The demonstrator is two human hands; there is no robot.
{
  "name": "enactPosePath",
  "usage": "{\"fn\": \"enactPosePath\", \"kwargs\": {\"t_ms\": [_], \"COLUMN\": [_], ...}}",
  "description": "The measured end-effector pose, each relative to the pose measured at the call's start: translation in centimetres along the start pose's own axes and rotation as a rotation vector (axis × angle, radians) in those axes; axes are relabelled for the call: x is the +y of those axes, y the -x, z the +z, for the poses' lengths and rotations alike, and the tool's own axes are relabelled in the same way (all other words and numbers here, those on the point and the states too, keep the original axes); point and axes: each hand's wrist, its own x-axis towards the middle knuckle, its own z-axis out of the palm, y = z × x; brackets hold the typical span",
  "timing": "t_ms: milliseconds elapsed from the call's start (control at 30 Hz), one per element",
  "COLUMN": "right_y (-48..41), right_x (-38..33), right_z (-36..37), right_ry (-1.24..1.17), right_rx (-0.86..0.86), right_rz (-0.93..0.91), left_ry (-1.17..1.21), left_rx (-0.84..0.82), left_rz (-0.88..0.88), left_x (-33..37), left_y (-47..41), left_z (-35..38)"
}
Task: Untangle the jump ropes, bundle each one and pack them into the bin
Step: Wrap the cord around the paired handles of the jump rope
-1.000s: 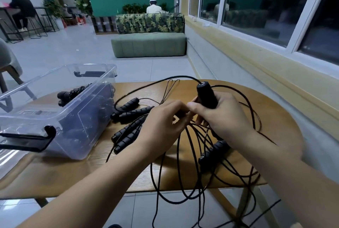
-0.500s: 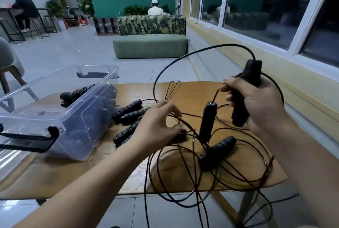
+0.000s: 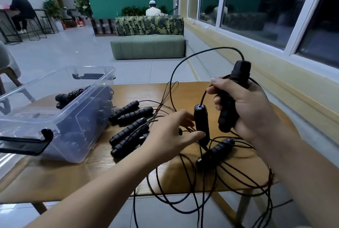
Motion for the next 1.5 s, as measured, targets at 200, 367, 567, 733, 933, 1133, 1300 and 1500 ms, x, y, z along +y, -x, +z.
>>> {"fn": "enactPosePath", "kwargs": {"t_ms": [200, 367, 567, 733, 933, 1133, 1300, 1500], "right_y": [-0.3, -0.9, -1.0, 0.0, 0.6, 1.3, 1.9, 2.7], "right_x": [-0.3, 0.1, 1.0, 2.9, 3.8, 3.4, 2.9, 3.2], "right_z": [-0.4, -0.7, -0.7, 0.5, 1.6, 2.6, 2.8, 2.7], "right_ry": [-0.074, -0.031, 0.164, 0.075, 0.195, 0.114, -0.024, -0.036], "right_rx": [0.017, 0.034, -0.038, -0.099, -0.028, -0.033, -0.146, -0.340], "right_rz": [0.031, 0.072, 0.230, 0.322, 0.166, 0.128, 0.155, 0.126], "left_ry": [0.066, 0.223, 0.760, 0.995, 1.011, 1.023, 0.965, 0.872], "left_rx": [-0.072, -0.002, 0.025, 0.044, -0.010, -0.009, -0.011, 0.027], "left_rz": [-0.041, -0.075, -0.294, -0.371, -0.333, -0.308, -0.318, -0.288], "left_x": [0.0, 0.2, 1.3, 1.2, 1.2, 1.1, 1.1, 0.8], "left_y": [-0.2, -0.8, -0.8, -0.8, -0.2, 0.3, 0.5, 0.4], "left_z": [1.1, 1.0, -0.9, -0.9, -0.6, -1.2, -2.2, -3.5]}}
